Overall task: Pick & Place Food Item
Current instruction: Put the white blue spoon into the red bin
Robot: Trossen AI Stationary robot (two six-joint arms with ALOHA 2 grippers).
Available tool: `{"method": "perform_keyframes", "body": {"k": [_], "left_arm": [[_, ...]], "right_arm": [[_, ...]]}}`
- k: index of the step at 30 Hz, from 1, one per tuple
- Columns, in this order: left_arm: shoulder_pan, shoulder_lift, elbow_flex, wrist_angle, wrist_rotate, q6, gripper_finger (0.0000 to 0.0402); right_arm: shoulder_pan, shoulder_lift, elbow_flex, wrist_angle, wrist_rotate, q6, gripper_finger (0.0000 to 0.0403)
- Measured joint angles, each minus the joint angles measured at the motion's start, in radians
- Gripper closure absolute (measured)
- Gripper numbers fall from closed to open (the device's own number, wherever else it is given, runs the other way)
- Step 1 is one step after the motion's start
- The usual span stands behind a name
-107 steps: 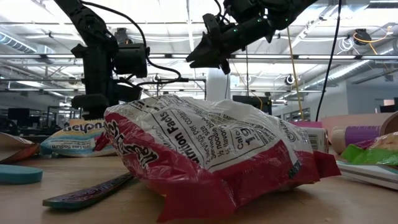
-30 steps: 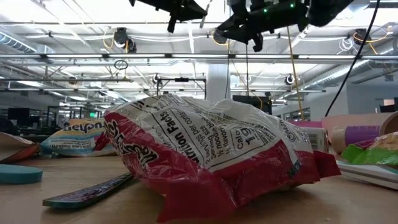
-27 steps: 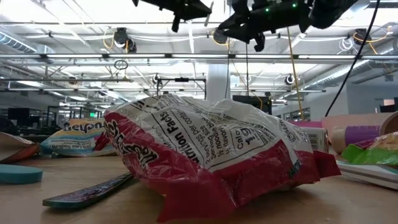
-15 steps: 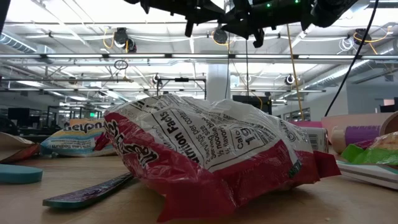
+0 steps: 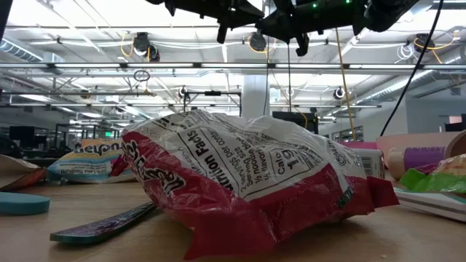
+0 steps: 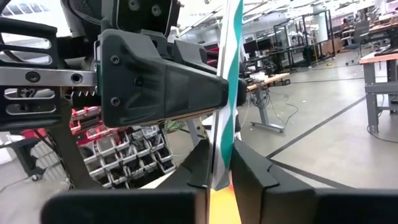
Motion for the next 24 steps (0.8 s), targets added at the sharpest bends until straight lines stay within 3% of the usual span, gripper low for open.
{"method": "perform_keyframes", "body": {"k": [13, 18, 24], "left_arm": [[0.001, 0.000, 0.000, -0.005, 0.001, -0.016, 0.0357], [0.015, 0.000, 0.000, -0.008, 0.036, -0.034, 0.0316], [0.050, -0.004, -0.001, -0.007, 0.202, -0.045, 0.0252]], "right_arm": [[0.000, 0.000, 0.000, -0.007, 0.000, 0.005, 0.0377], [-0.001, 0.000, 0.000, -0.010, -0.001, 0.004, 0.0377], [-0.001, -0.008, 0.000, -0.017, -0.024, 0.004, 0.0377]]}}
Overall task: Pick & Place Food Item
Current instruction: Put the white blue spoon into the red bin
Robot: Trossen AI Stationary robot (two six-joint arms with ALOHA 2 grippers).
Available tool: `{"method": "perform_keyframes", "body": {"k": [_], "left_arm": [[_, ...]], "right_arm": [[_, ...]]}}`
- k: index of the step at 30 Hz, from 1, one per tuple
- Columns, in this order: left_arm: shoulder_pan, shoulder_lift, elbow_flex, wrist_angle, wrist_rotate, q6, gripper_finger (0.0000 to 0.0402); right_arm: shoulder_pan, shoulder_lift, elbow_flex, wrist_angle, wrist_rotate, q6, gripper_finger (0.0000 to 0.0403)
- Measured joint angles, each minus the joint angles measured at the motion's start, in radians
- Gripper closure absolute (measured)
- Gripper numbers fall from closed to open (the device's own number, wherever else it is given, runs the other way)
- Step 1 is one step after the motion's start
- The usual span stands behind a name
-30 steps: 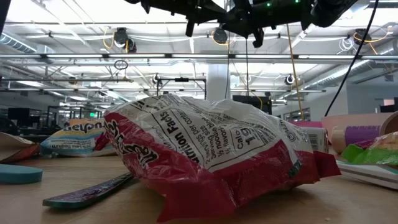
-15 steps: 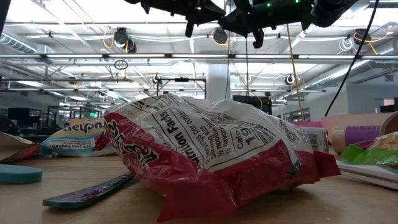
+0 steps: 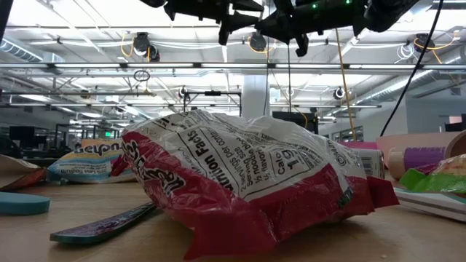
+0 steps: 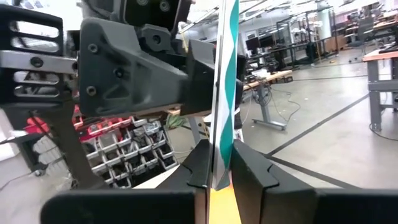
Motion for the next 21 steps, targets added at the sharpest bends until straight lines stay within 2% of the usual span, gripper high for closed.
{"method": "perform_keyframes", "body": {"k": [7, 12, 16, 21], "left_arm": [[0.054, -0.027, 0.000, -0.016, 0.097, 0.055, 0.0216], [0.088, -0.040, -0.001, -0.050, 0.105, 0.105, 0.0211], [0.101, -0.039, -0.001, -0.052, 0.164, 0.083, 0.0211], [0.077, -0.040, -0.001, -0.046, 0.202, 0.100, 0.0210]], "right_arm": [[-0.029, -0.046, 0.004, -0.048, -0.129, 0.035, 0.0377], [-0.078, -0.089, 0.003, -0.187, -0.356, 0.128, 0.0377], [-0.107, -0.091, 0.003, -0.273, -0.519, 0.203, 0.0377], [-0.109, -0.091, 0.003, -0.307, -0.558, 0.212, 0.0377]]}}
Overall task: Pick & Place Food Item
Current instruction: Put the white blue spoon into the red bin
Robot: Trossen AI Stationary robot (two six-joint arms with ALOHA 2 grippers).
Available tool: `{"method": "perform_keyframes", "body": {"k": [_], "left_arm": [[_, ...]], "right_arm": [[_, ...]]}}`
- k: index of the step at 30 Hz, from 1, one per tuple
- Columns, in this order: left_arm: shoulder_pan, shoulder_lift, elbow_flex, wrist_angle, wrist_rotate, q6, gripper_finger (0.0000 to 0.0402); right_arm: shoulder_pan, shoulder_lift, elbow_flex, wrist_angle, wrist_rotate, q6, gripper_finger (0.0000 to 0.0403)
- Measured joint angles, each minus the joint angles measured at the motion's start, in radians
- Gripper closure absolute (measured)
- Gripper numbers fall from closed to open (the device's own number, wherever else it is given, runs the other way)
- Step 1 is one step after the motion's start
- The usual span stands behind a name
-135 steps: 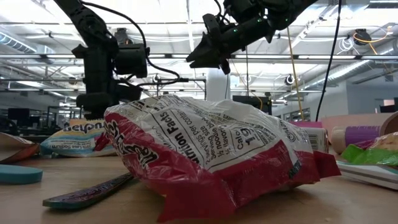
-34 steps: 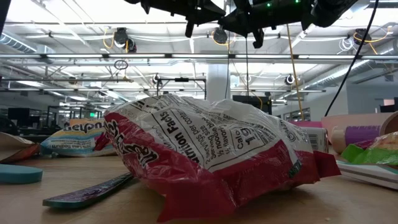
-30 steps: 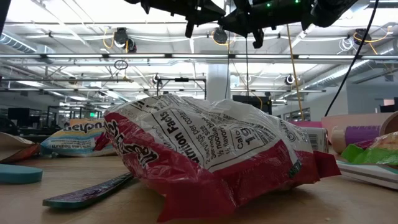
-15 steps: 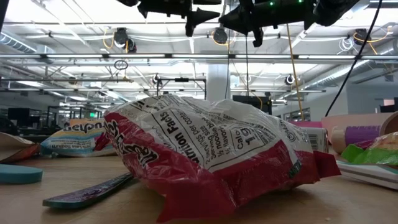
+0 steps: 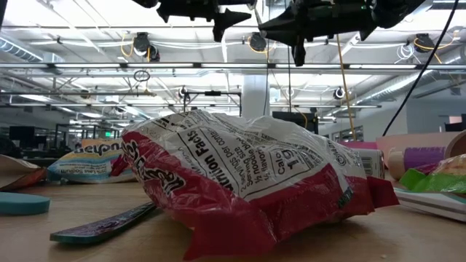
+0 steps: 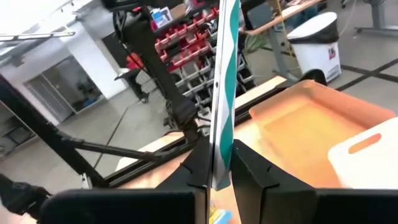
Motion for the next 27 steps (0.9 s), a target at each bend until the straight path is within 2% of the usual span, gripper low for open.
{"method": "perform_keyframes", "body": {"k": [7, 23, 27], "left_arm": [[-0.014, 0.000, 0.000, 0.003, -0.010, 0.031, 0.0210], [0.001, 0.000, 0.000, 0.042, -0.036, 0.028, 0.0211], [0.001, 0.000, 0.000, 0.041, -0.036, 0.027, 0.0233]], "right_arm": [[-0.005, 0.000, 0.000, -0.022, -0.123, 0.025, 0.0377], [-0.005, 0.000, 0.000, -0.080, -0.179, 0.028, 0.0377], [-0.005, 0.000, 0.000, -0.081, -0.179, 0.030, 0.0377]]}}
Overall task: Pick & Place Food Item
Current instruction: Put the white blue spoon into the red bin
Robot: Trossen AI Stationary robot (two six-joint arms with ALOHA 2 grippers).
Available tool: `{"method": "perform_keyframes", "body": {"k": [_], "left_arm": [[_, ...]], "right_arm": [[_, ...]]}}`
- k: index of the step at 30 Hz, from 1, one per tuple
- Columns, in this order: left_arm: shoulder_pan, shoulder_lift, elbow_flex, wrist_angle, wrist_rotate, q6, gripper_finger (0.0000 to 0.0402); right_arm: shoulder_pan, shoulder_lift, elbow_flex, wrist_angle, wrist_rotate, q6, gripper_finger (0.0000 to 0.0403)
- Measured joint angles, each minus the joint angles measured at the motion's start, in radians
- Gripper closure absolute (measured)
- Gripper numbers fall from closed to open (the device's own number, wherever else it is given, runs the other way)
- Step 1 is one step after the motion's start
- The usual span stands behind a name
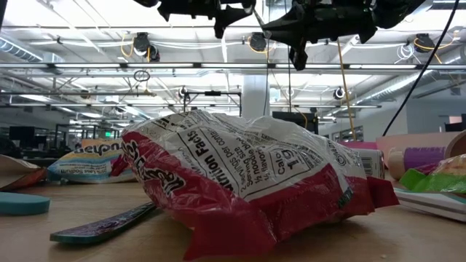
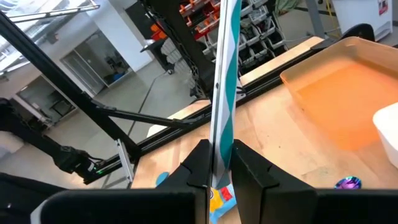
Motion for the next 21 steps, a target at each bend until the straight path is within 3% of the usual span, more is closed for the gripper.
{"method": "perform_keyframes", "body": {"k": [12, 21], "left_arm": [[0.002, 0.000, 0.000, 0.000, 0.007, 0.014, 0.0383], [0.007, 0.000, 0.001, -0.029, -0.001, 0.011, 0.0396]], "right_arm": [[0.000, 0.000, 0.000, 0.000, -0.011, 0.012, 0.0373], [0.000, 0.000, 0.000, 0.006, 0.001, 0.013, 0.0358]]}}
